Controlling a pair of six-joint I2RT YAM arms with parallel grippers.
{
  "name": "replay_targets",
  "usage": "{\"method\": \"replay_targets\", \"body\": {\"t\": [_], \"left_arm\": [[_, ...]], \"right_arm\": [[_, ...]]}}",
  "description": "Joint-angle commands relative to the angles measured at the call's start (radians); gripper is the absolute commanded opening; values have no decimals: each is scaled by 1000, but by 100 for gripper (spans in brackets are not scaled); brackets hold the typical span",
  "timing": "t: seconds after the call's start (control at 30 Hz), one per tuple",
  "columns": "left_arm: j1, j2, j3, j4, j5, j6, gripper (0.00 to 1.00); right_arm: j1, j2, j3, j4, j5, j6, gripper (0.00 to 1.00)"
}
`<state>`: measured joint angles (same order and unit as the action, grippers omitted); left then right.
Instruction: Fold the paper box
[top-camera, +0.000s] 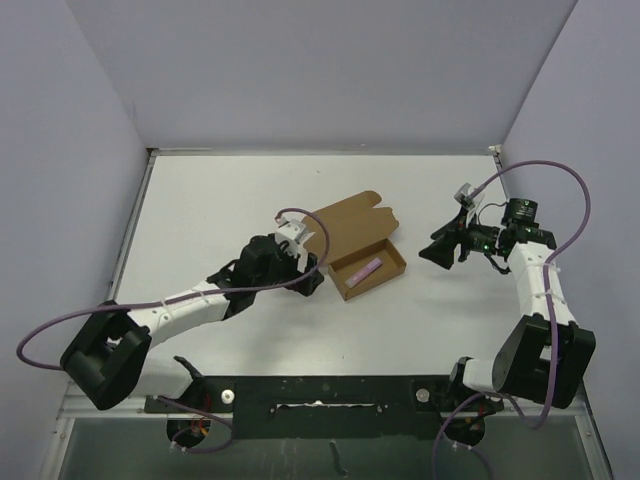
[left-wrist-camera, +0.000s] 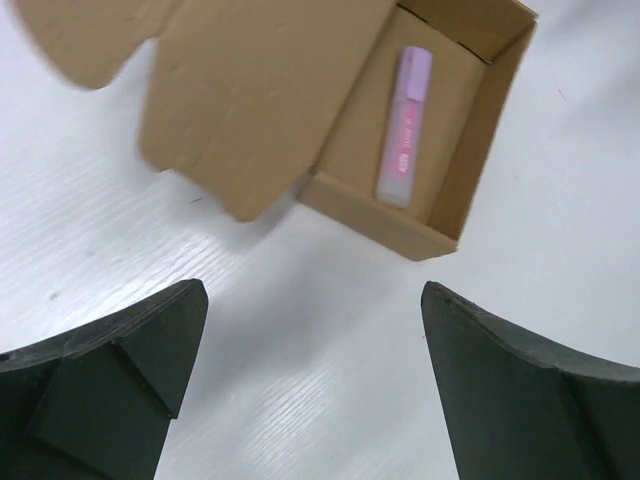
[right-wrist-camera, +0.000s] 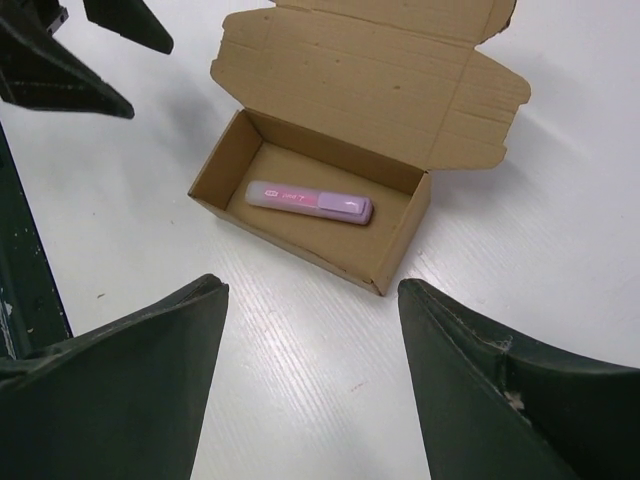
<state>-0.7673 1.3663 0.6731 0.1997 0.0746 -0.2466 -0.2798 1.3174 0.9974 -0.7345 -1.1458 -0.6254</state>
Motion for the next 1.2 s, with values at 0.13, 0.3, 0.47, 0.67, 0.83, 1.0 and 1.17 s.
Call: {"method": "replay_targets", "body": {"t": [0.13,0.3,0.47,0.67,0.83,1.0,1.17], "left_arm": [[287,-144,-152,269,287,-273,98],[421,18,-159,503,530,-508,98],[454,206,-94,644,629,-632,88],[441,366,7,644,585,-642,77],[418,483,87,650,573,-649,67],[392,546,154,626,538,-647,49],[362,538,177,561,515,-601,33]], "right_arm": [[34,-92,41,33,-45,-1,71],[178,-15,136,-30,15,-18,70],[197,-8,97,-8,-13,-16,70],[144,-23,33,37,-72,17,70],[107,-19,27,46,-99,34,70],[99,-16,23,49,-99,42,70],[101,-3,21,50,-98,46,70]]}}
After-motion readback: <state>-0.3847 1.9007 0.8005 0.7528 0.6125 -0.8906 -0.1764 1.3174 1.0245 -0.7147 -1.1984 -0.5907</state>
